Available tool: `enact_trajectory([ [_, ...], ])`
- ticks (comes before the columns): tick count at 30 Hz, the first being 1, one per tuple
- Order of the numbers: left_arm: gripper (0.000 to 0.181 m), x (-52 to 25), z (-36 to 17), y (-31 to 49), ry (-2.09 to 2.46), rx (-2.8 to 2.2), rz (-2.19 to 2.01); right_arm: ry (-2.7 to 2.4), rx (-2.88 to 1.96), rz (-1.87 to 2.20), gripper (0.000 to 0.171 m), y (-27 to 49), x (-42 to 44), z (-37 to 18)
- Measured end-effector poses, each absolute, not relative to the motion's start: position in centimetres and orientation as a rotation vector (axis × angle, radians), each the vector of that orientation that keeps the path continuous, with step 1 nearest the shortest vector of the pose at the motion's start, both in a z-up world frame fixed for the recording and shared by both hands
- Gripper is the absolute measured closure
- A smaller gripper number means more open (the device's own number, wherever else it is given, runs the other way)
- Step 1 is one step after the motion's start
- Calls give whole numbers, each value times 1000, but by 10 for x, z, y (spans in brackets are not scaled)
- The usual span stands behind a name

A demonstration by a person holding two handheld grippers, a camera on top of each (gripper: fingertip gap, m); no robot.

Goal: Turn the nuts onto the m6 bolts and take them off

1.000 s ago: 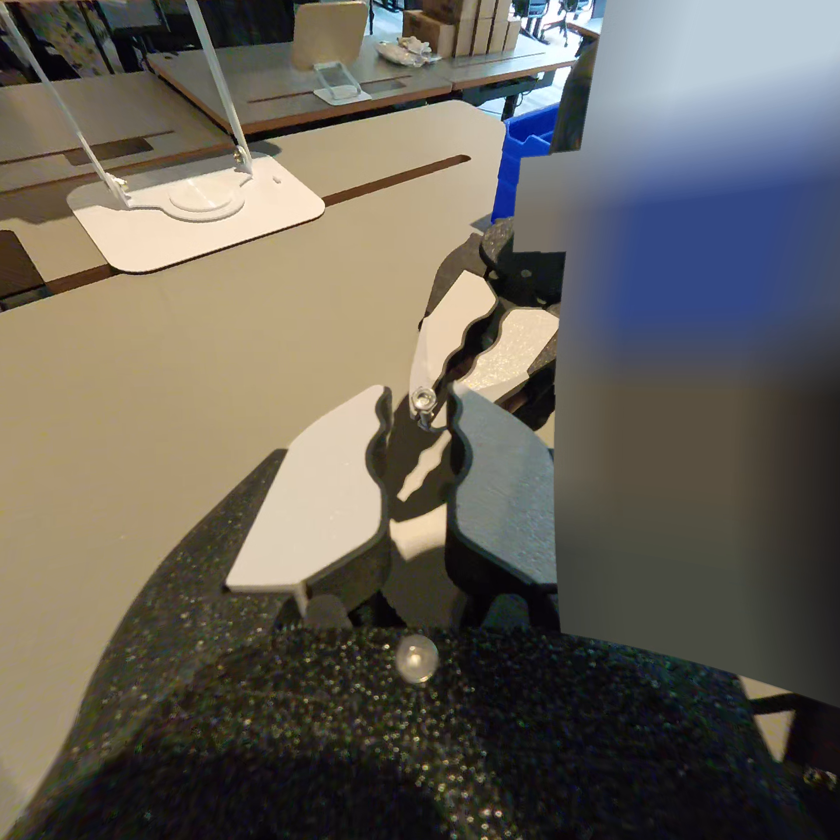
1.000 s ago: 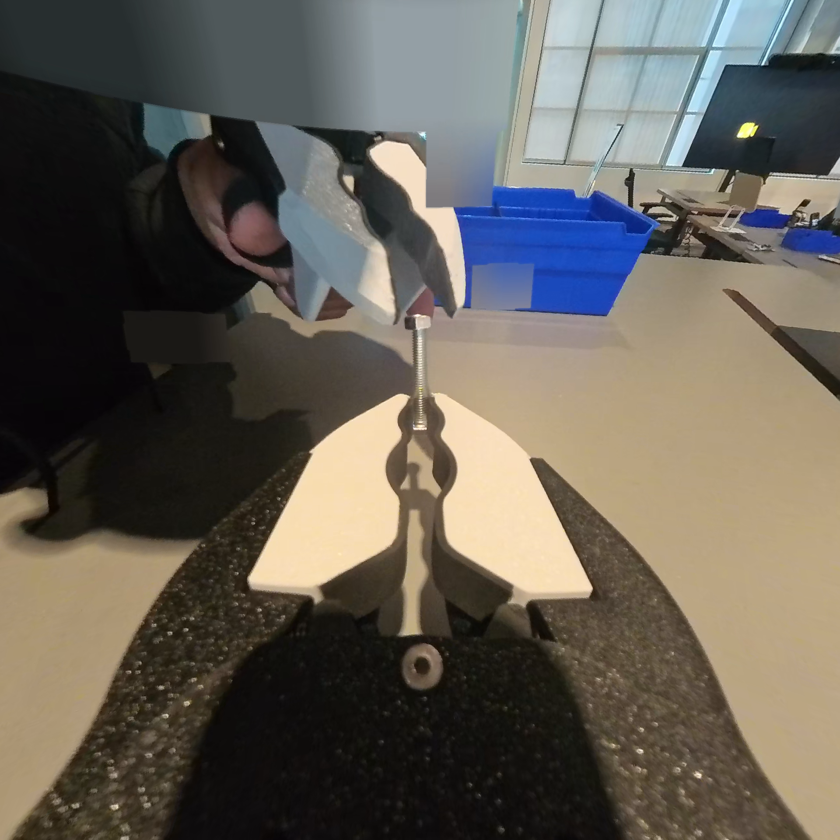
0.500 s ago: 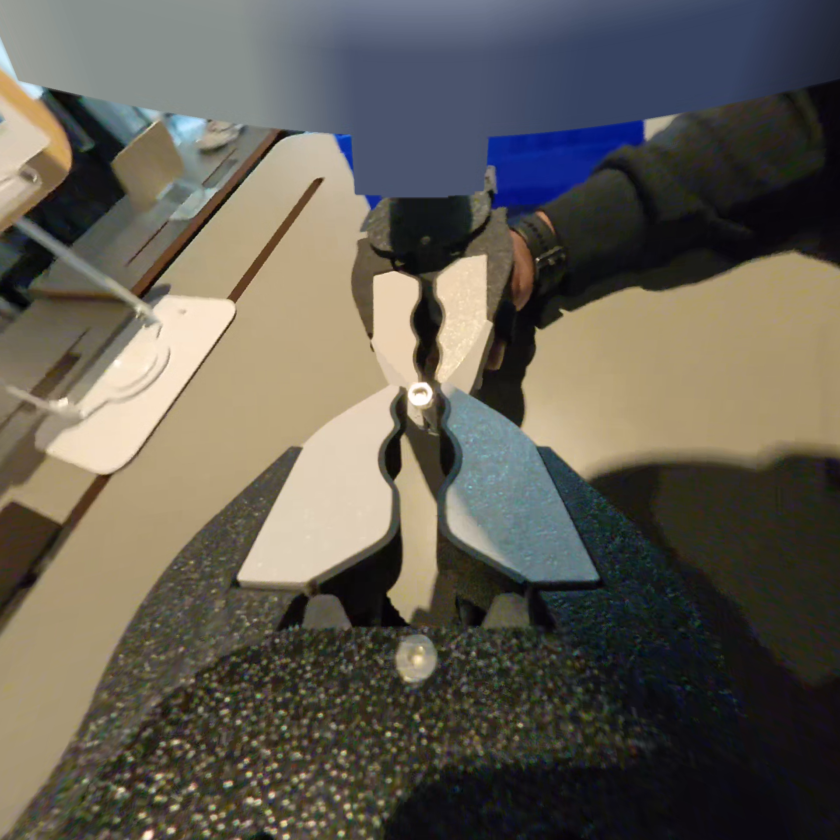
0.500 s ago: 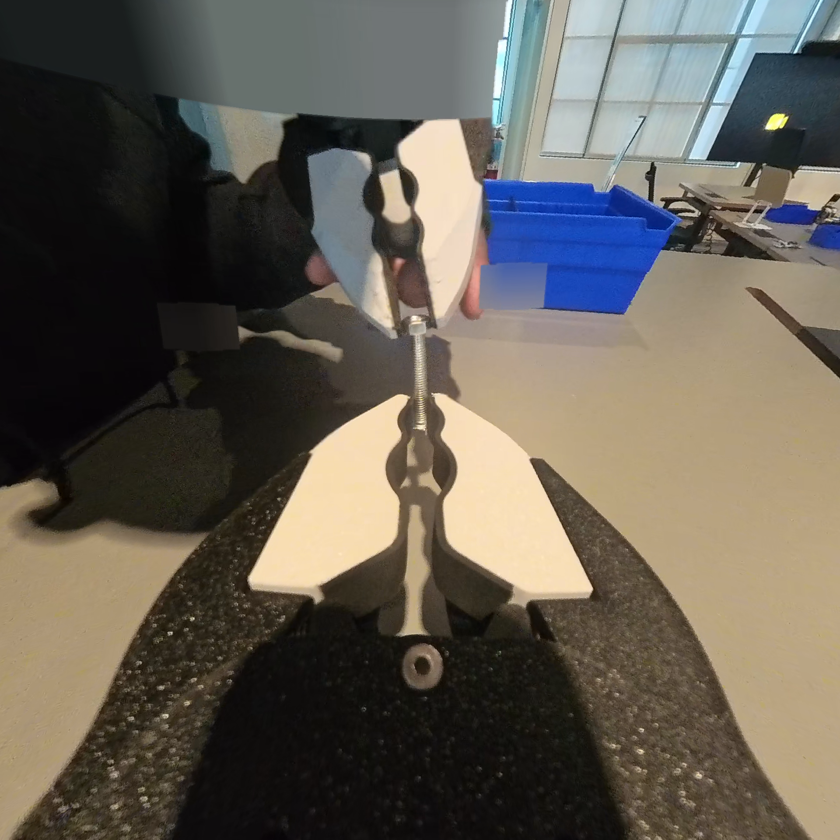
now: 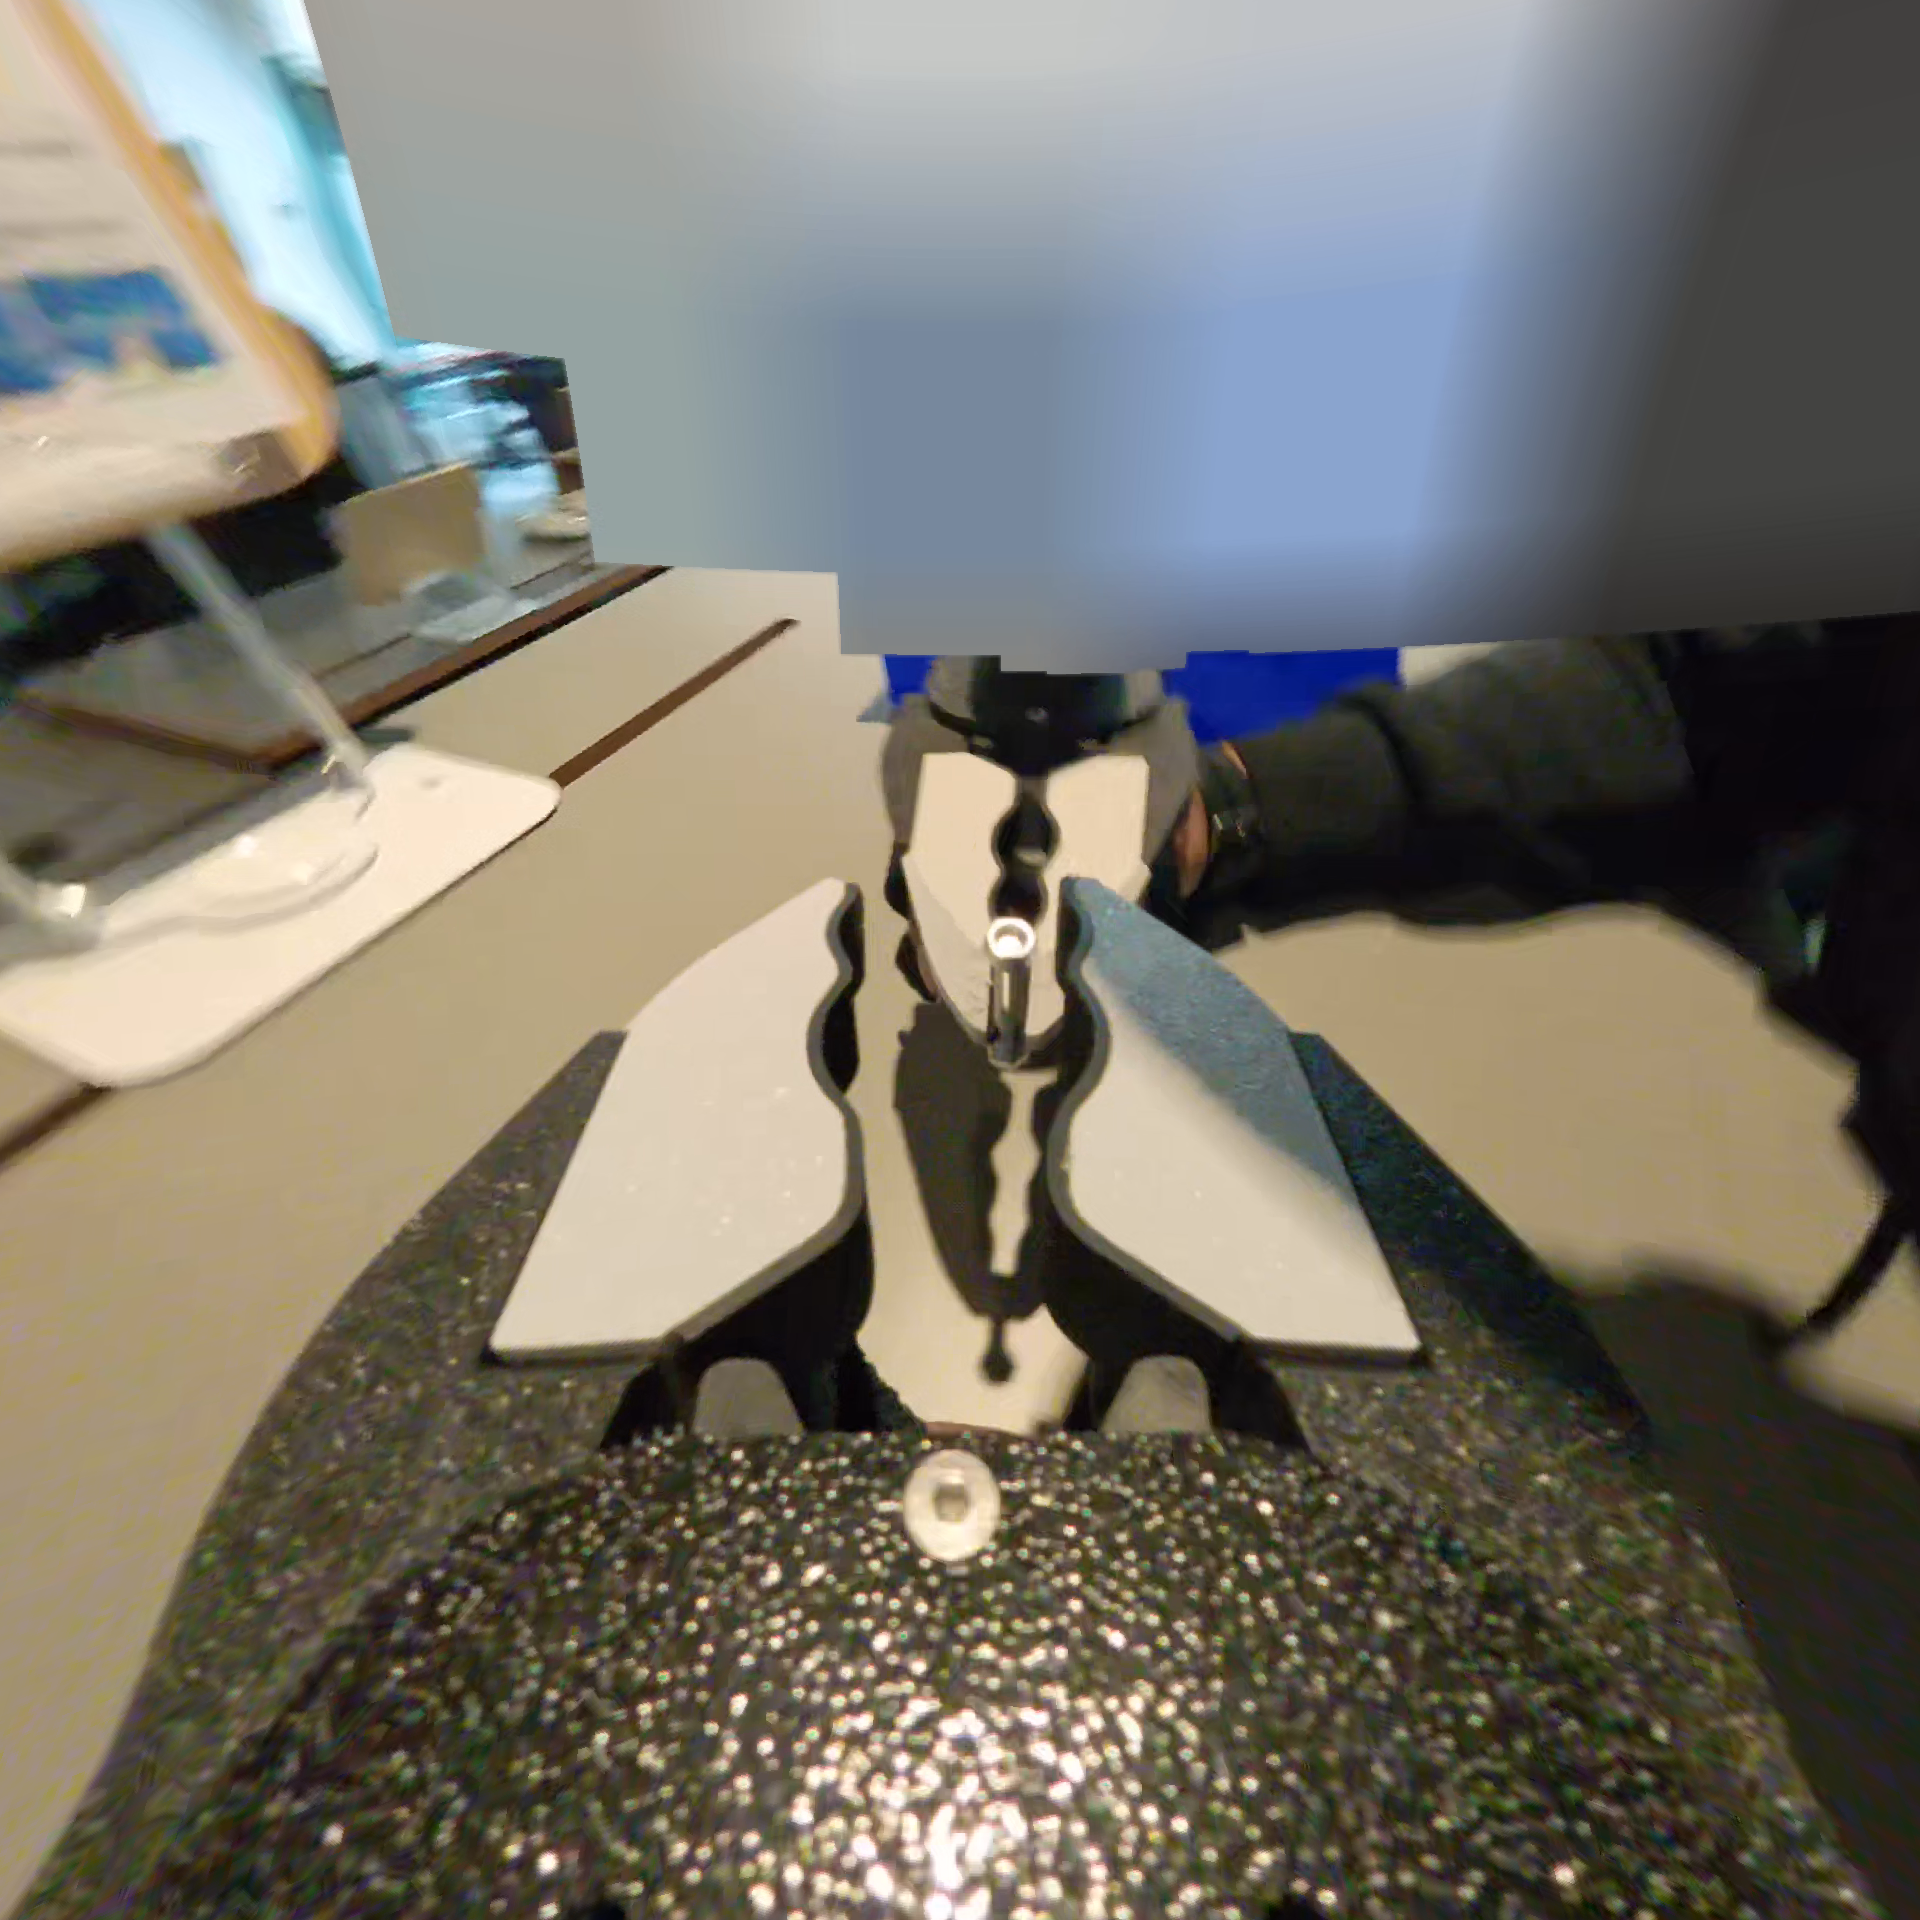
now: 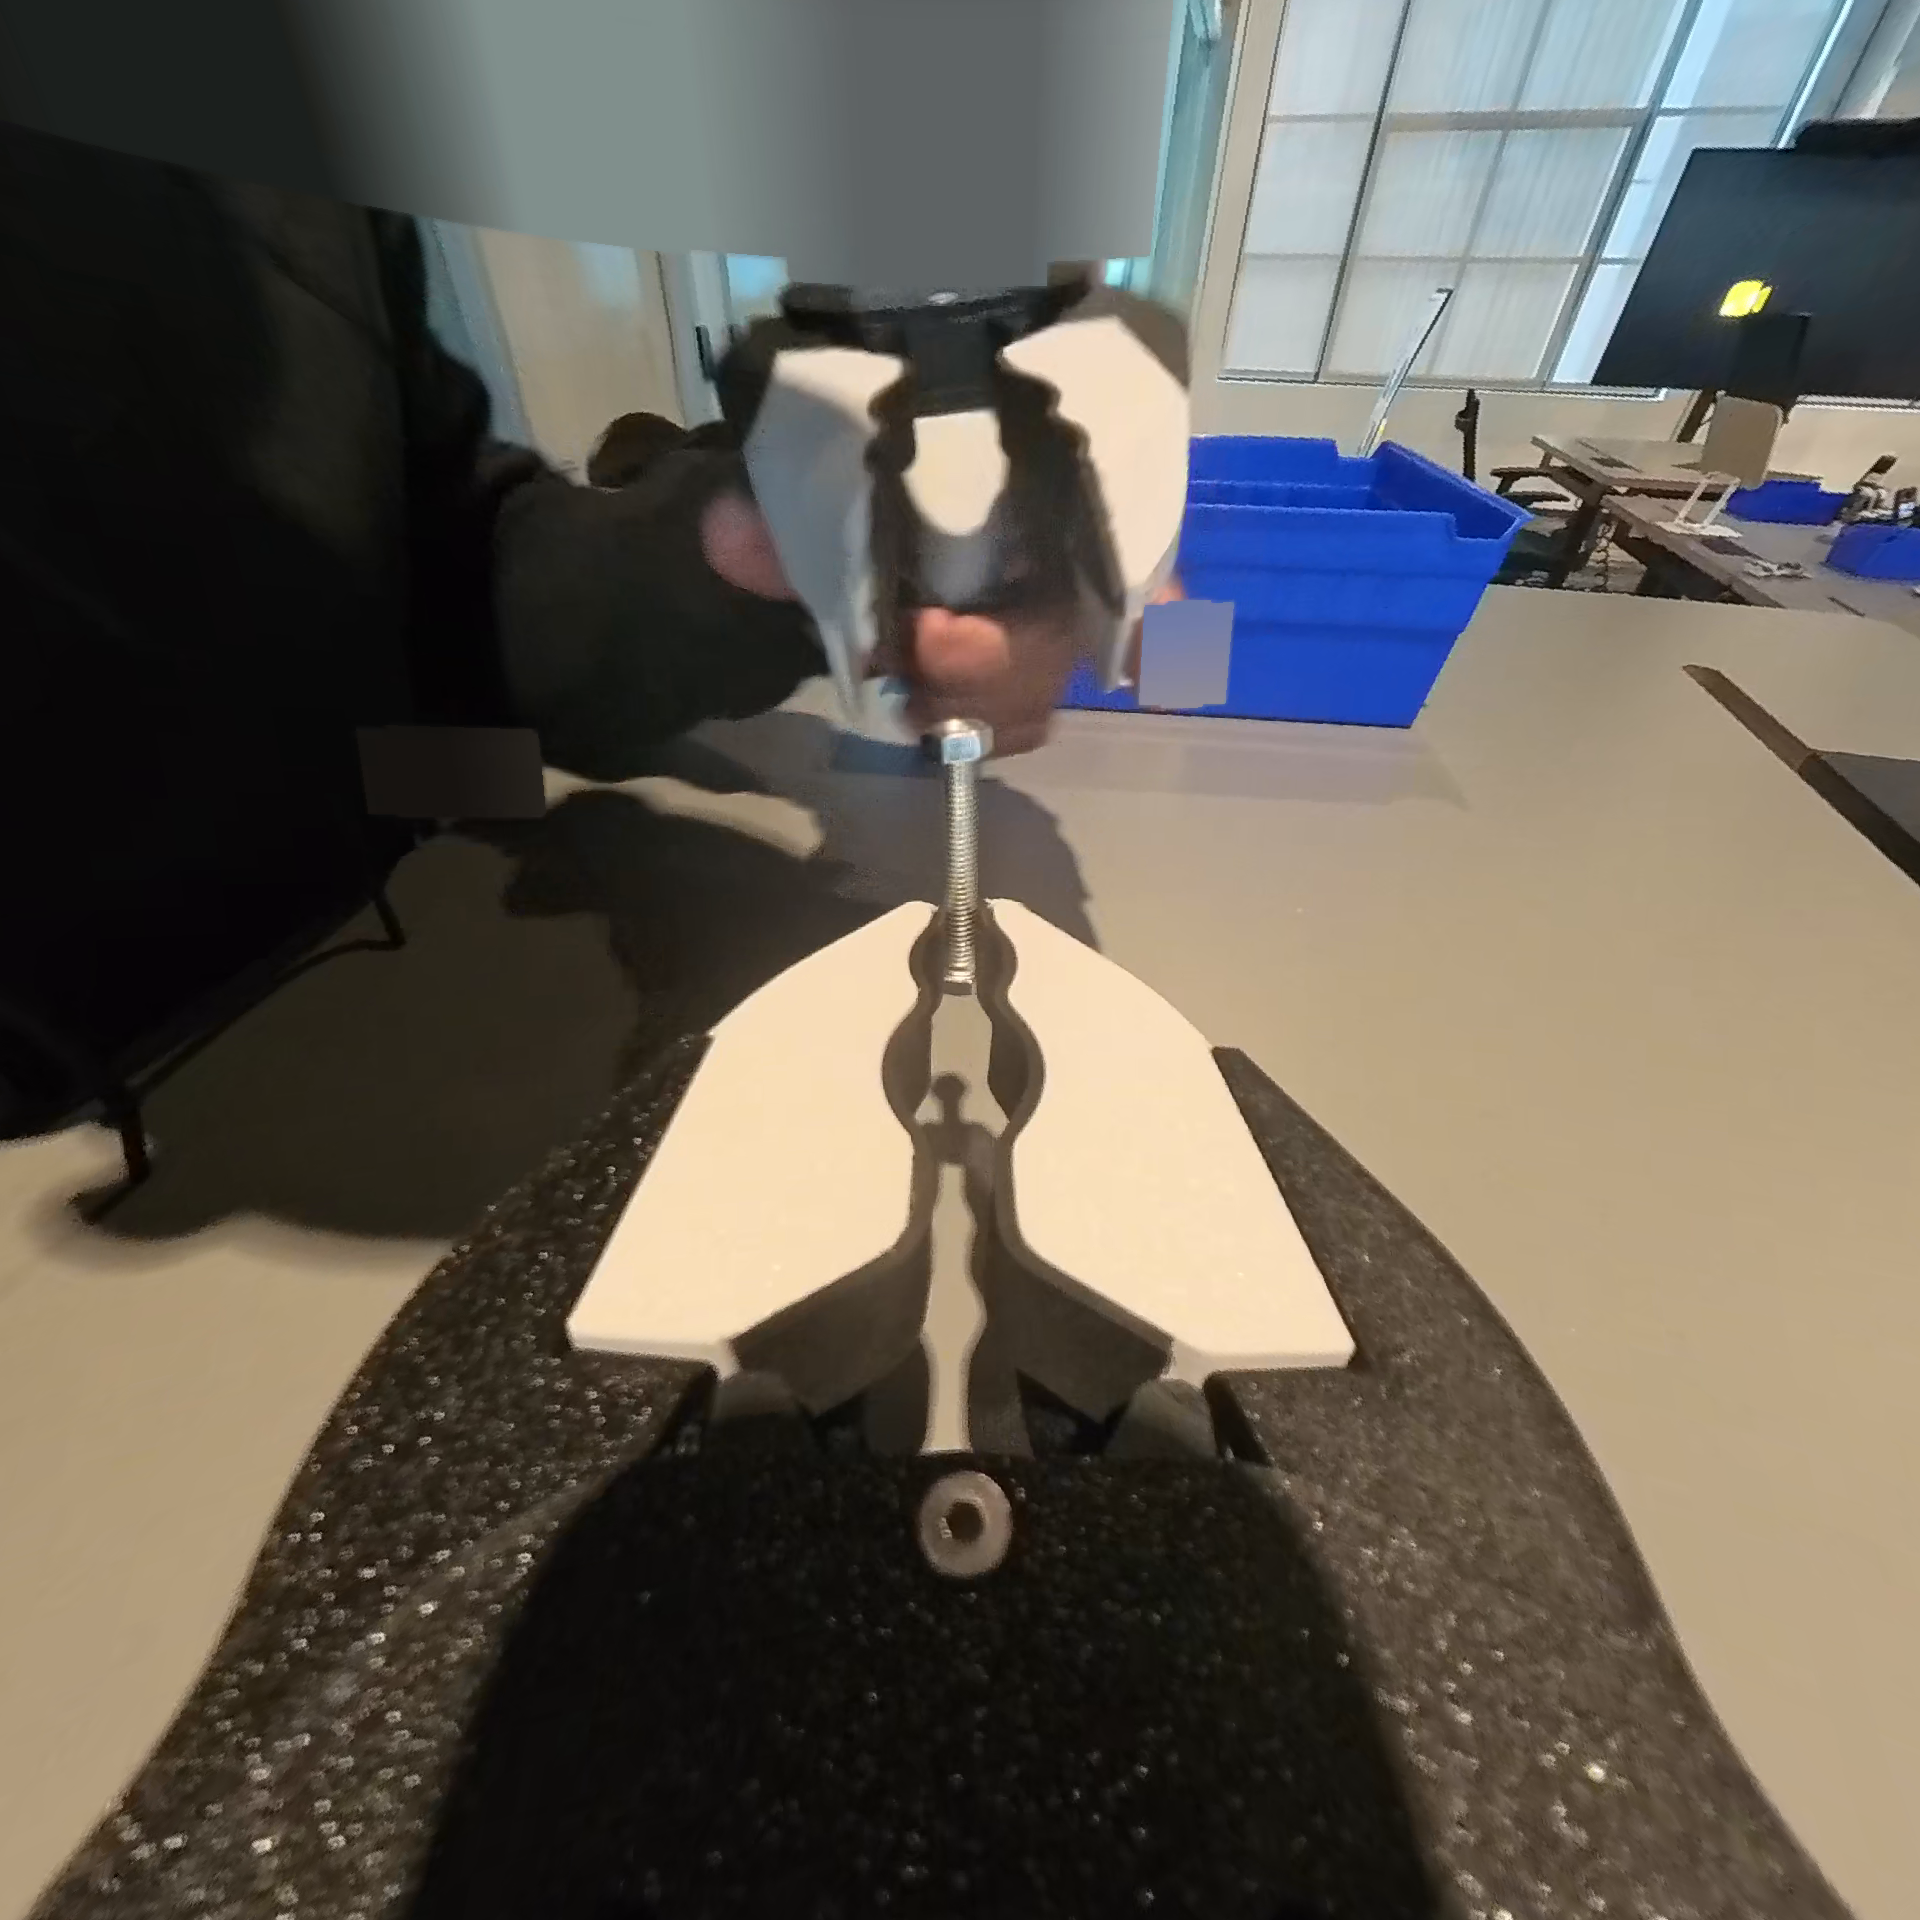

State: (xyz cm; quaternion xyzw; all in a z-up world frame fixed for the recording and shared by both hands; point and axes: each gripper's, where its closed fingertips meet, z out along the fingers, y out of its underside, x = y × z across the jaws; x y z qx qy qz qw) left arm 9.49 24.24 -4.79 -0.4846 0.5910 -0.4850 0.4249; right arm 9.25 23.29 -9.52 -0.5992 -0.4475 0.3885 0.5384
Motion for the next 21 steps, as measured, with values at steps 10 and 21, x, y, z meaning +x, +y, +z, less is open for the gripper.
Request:
enact_trajectory([
  [10, 154, 102, -64, 235, 1237, -1502, -973, -1053, -1433, 917, 166, 235, 93, -96],
  [21, 170, 107, -69, 233, 1409, -1337, -1029, -1056, -1428, 918, 166, 234, 93, -95],
])
